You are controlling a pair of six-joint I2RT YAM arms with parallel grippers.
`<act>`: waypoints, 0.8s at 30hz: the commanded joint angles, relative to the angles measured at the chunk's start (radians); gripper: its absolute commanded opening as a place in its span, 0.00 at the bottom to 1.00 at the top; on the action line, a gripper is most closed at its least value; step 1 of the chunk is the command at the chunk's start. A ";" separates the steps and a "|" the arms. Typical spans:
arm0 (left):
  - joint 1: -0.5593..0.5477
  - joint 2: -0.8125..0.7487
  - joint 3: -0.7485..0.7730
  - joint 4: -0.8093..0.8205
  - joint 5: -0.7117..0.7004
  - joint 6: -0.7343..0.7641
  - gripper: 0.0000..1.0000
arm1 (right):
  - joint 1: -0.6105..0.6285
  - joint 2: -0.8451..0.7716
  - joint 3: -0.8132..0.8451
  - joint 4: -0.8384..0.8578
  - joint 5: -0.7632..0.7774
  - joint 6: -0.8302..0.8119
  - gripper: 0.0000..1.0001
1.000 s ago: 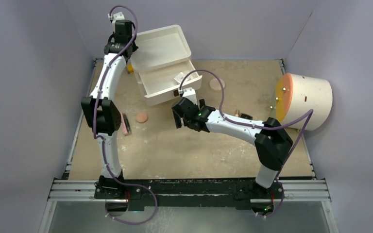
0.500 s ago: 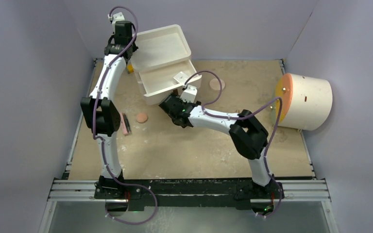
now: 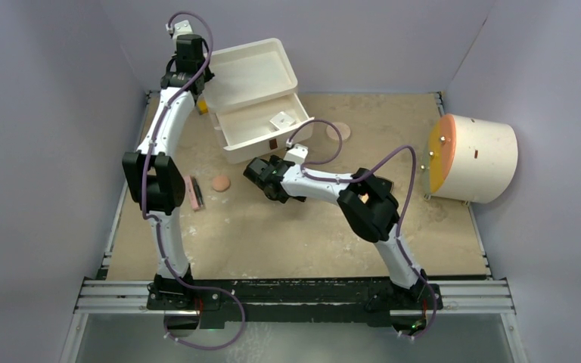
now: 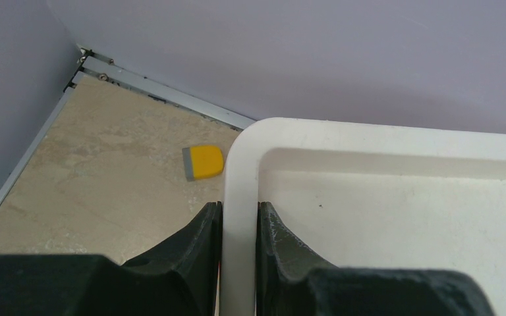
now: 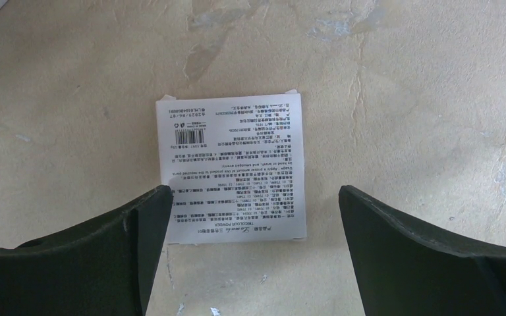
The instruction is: Organize the makeup
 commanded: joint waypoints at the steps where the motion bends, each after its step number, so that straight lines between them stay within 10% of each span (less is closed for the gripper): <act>1: 0.024 0.052 -0.066 -0.151 0.070 -0.020 0.00 | -0.007 -0.013 -0.030 0.007 0.026 0.024 0.99; 24: 0.027 0.054 -0.068 -0.149 0.068 -0.016 0.00 | -0.011 -0.152 -0.303 0.536 -0.053 -0.205 0.99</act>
